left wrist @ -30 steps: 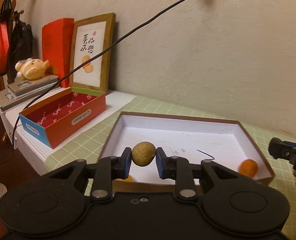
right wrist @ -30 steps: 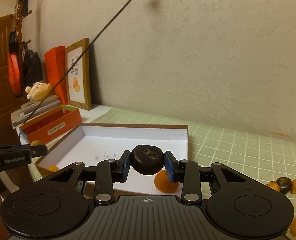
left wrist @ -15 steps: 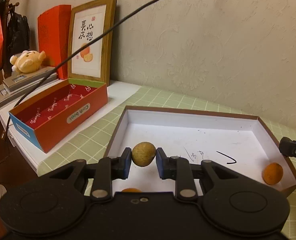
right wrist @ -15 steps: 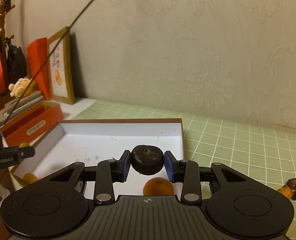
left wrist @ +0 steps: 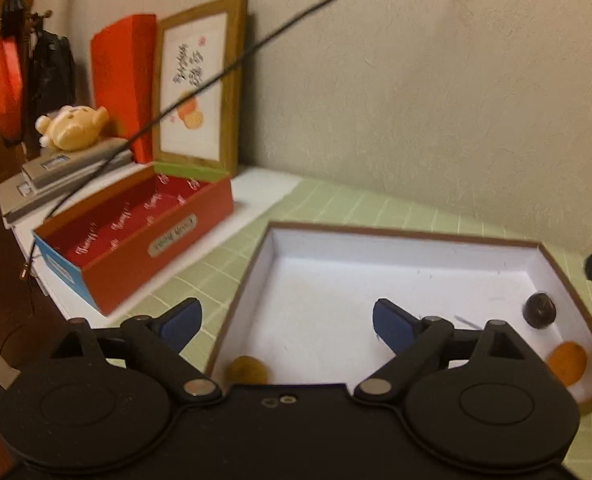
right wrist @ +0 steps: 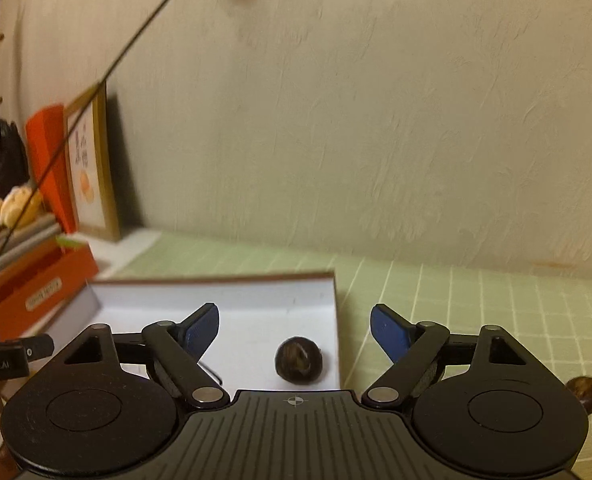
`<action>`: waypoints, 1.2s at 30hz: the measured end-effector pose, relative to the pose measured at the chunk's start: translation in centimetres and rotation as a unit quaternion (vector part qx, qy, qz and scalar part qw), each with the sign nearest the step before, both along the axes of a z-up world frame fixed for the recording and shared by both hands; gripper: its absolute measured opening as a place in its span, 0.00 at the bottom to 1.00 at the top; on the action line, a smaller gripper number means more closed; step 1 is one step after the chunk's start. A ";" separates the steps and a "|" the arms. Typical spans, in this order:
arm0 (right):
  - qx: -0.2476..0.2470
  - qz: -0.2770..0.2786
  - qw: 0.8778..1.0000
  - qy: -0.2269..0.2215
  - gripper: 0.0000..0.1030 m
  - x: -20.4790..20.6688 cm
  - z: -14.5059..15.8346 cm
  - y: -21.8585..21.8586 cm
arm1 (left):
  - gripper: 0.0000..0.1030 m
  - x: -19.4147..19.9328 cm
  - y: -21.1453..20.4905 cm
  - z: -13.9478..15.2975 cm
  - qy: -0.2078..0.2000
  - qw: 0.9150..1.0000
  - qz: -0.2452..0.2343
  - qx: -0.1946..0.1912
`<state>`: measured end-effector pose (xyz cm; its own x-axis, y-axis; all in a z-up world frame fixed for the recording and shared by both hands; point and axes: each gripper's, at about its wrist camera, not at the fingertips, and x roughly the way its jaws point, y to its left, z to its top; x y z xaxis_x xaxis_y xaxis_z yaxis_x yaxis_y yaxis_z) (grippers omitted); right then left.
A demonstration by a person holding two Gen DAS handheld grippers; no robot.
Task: Organize fruits
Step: 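Open the right tool to drop the date while the left tool drops the nut, then move both open tools back toward the fruit pile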
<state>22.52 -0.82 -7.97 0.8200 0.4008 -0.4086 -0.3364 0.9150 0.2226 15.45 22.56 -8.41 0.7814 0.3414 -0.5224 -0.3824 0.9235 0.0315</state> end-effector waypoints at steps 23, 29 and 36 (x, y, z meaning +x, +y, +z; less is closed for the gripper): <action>0.034 0.039 0.997 -0.065 1.00 -6.6 3.7 -4.1 | 0.94 -4.7 -3.7 4.2 -0.039 0.998 -0.021 0.033; 0.028 0.047 0.995 -0.079 1.00 -8.9 4.5 -6.0 | 0.94 -6.8 -5.5 4.6 -0.036 0.998 -0.034 0.024; 0.036 0.045 0.996 -0.067 1.00 -11.2 4.4 -8.9 | 0.94 -8.3 -8.2 4.7 -0.032 0.998 -0.052 0.019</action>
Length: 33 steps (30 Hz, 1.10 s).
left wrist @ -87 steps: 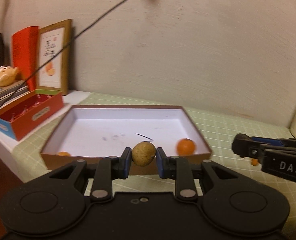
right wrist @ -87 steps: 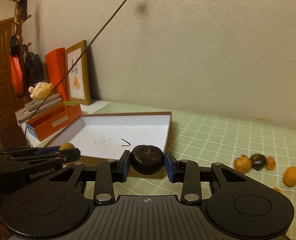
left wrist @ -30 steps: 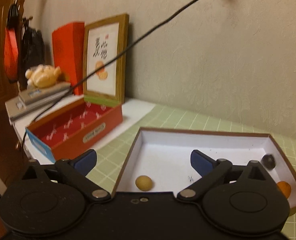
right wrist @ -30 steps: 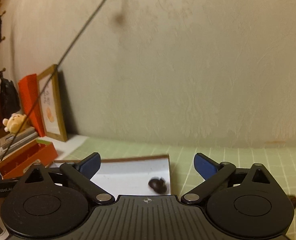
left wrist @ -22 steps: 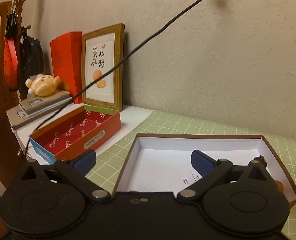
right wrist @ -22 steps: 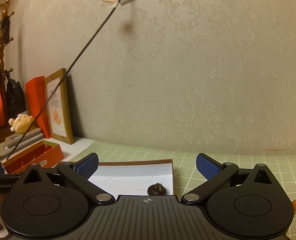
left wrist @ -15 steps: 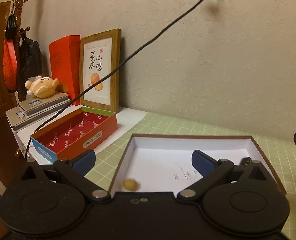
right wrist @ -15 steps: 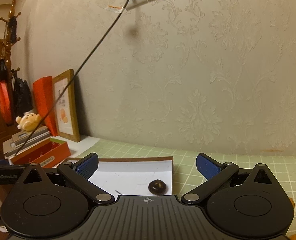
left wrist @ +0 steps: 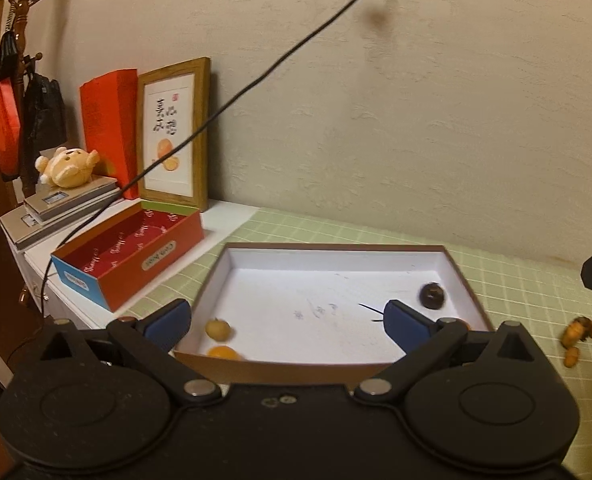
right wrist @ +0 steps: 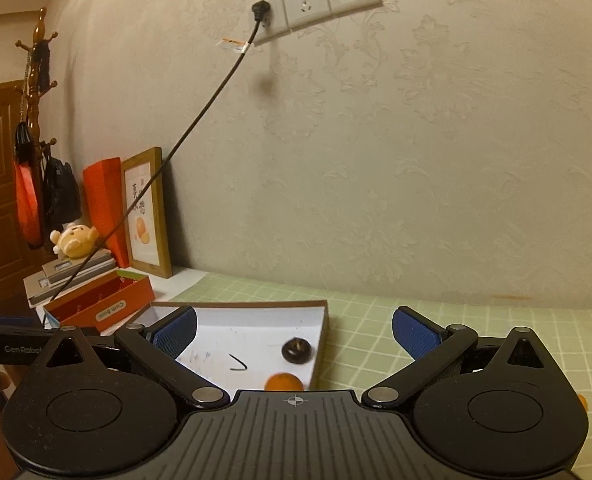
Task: Organize fruits
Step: 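Move both open tools back toward the fruit pile, then close the right tool on a small mandarin while the left tool approaches an orange kumquat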
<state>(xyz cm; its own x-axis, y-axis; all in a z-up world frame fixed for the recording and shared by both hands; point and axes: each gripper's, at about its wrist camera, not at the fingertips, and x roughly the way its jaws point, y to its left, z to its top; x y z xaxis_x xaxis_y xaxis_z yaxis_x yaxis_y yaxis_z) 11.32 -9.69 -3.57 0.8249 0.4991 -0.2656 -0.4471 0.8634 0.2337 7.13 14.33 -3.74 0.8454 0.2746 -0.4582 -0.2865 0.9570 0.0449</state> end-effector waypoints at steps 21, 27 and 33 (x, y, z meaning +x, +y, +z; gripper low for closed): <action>0.007 -0.105 0.993 0.052 1.00 -2.8 -2.6 -10.7 | 0.89 2.9 -12.8 -3.2 0.017 0.987 -0.157 0.026; -0.002 -0.157 0.984 0.087 1.00 -2.8 -3.8 -13.7 | 0.78 3.9 -16.3 -4.8 0.032 0.980 -0.195 0.030; -0.009 -0.189 0.975 0.114 0.99 -2.6 -4.9 -15.9 | 0.72 5.2 -18.8 -6.1 0.047 0.974 -0.222 0.027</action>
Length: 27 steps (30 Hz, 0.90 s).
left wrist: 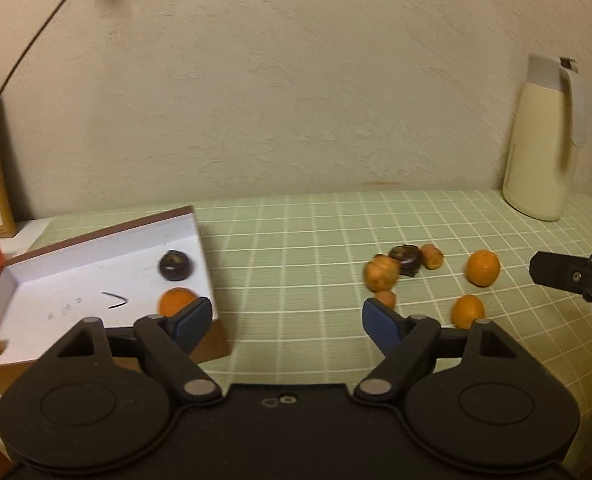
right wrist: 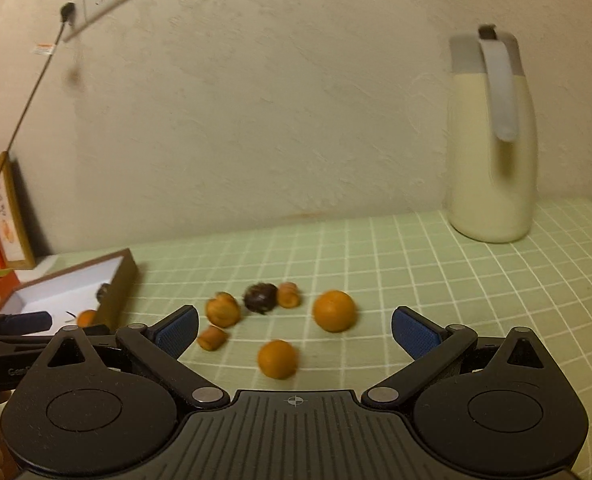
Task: Organize fruits
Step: 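Close the right tool on a small mandarin while the left tool approaches an orange kumquat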
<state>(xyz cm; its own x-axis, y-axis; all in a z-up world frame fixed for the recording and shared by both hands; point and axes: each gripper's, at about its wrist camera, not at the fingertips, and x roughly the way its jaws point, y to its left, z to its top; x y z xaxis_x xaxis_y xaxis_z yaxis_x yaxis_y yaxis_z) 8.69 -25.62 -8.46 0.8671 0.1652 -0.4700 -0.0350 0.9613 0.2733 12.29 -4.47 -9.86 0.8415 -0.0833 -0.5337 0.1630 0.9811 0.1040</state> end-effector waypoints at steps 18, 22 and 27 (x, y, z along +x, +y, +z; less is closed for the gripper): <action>-0.003 0.031 0.998 0.061 0.47 4.0 -3.6 2.4 | 0.51 3.4 -3.8 -3.3 0.026 0.999 -0.041 0.014; -0.006 0.029 0.998 0.063 0.47 4.8 -3.8 2.6 | 0.46 4.1 -4.5 -3.9 0.023 0.998 -0.049 0.019; -0.001 0.022 0.997 0.076 0.47 5.7 -4.6 2.2 | 0.43 5.3 -4.9 -4.7 0.038 0.998 -0.049 0.009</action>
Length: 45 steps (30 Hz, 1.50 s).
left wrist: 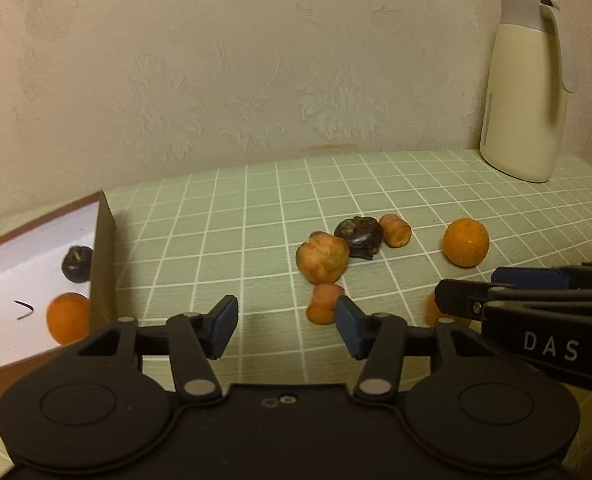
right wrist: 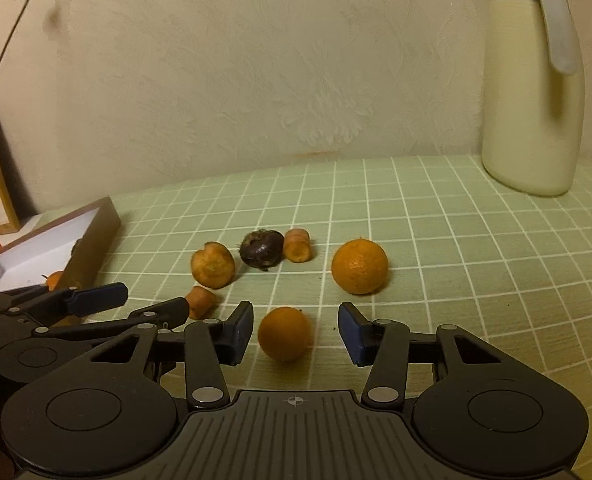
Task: Organize fruits
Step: 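Close the right tool on a small mandarin while the left tool approaches an orange kumquat, then lift the mandarin with the right tool while the left tool grasps the kumquat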
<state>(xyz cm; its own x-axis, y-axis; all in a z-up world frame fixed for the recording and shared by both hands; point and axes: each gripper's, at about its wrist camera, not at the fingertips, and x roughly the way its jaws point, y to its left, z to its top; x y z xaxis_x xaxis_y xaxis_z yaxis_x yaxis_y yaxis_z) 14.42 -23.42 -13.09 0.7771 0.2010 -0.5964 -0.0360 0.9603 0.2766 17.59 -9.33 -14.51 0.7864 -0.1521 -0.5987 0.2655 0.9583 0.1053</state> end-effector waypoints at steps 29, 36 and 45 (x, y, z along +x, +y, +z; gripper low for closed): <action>0.002 -0.001 1.000 0.017 0.30 0.5 -1.1 -0.5 | 0.41 1.1 -1.4 -1.2 0.012 1.000 -0.023 -0.003; 0.001 -0.004 1.000 0.019 0.30 0.4 -1.2 -1.4 | 0.14 1.3 -2.7 -1.7 0.005 0.999 -0.036 -0.004; 0.007 -0.008 1.000 0.020 0.31 0.6 -1.2 -1.4 | 0.14 0.9 -2.7 -1.9 -0.003 1.000 -0.024 0.001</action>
